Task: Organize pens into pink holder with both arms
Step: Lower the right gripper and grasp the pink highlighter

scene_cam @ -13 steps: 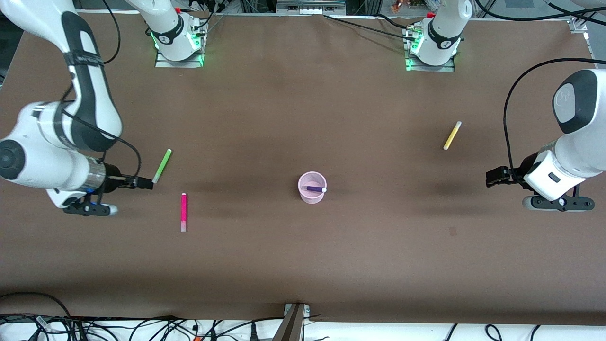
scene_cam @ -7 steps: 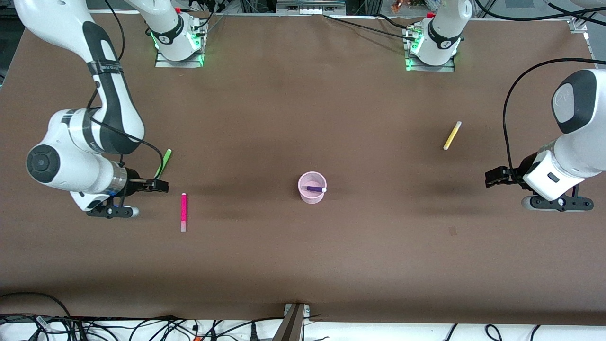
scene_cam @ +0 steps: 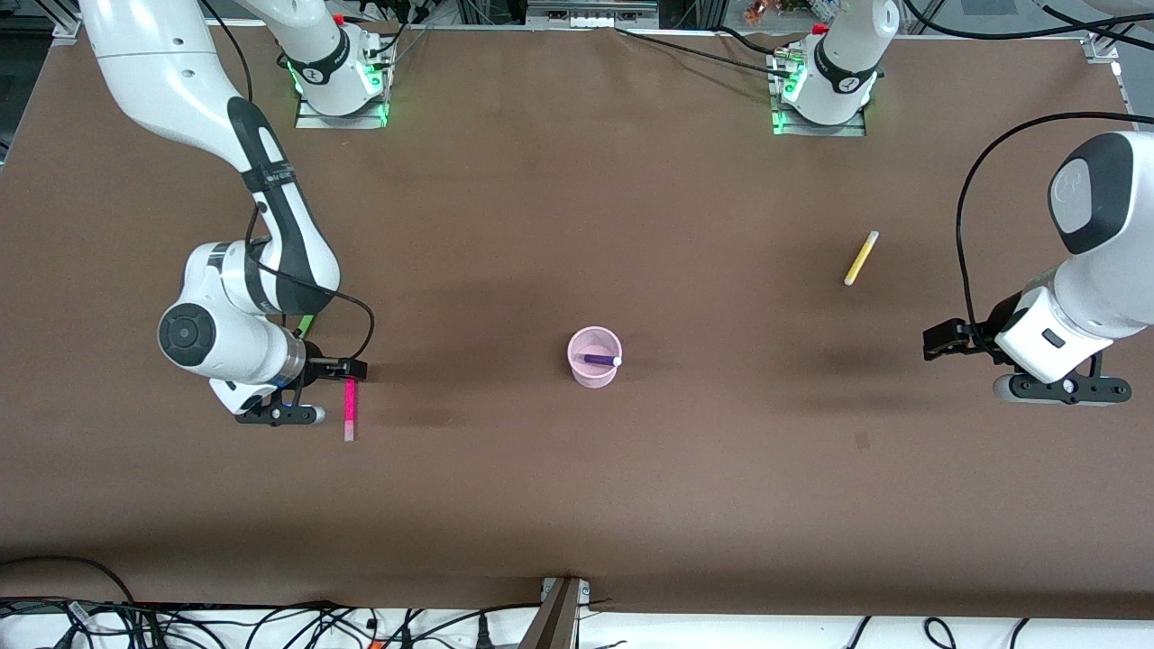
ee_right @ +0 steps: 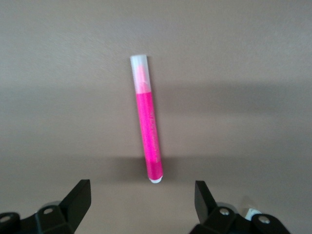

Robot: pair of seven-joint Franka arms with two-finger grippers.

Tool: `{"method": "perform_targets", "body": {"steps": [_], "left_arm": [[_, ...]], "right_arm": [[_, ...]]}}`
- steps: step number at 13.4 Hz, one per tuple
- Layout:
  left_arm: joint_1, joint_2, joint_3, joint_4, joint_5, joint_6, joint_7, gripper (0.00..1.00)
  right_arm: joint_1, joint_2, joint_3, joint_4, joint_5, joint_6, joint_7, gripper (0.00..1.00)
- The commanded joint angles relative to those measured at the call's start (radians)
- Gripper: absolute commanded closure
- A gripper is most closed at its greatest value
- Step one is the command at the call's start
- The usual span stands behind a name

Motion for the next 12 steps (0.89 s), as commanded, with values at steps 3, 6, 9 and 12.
{"method": "perform_targets", "body": {"steps": [3, 6, 9, 12], "left_arm": [[0.002, -0.006, -0.004, -0.008, -0.008, 0.014, 0.018, 0.0], [0.002, -0.006, -0.004, -0.007, -0.008, 0.012, 0.018, 0.0], [0.001, -0.006, -0.004, -0.007, -0.008, 0.012, 0.017, 0.0], [0.001, -0.006, -0.005, -0.007, -0.008, 0.012, 0.017, 0.0]], "right_arm": [[-0.001, 0.02, -0.001, -0.02, 0.059, 0.03, 0.002, 0.19], [-0.002, 0.039, -0.001, -0.023, 0.059, 0.041, -0.002, 0.28], [-0.004, 0.051, -0.001, -0.029, 0.059, 0.062, -0.016, 0.32], [-0.01, 0.054, -0.001, -0.032, 0.059, 0.073, -0.054, 0.47]]}}
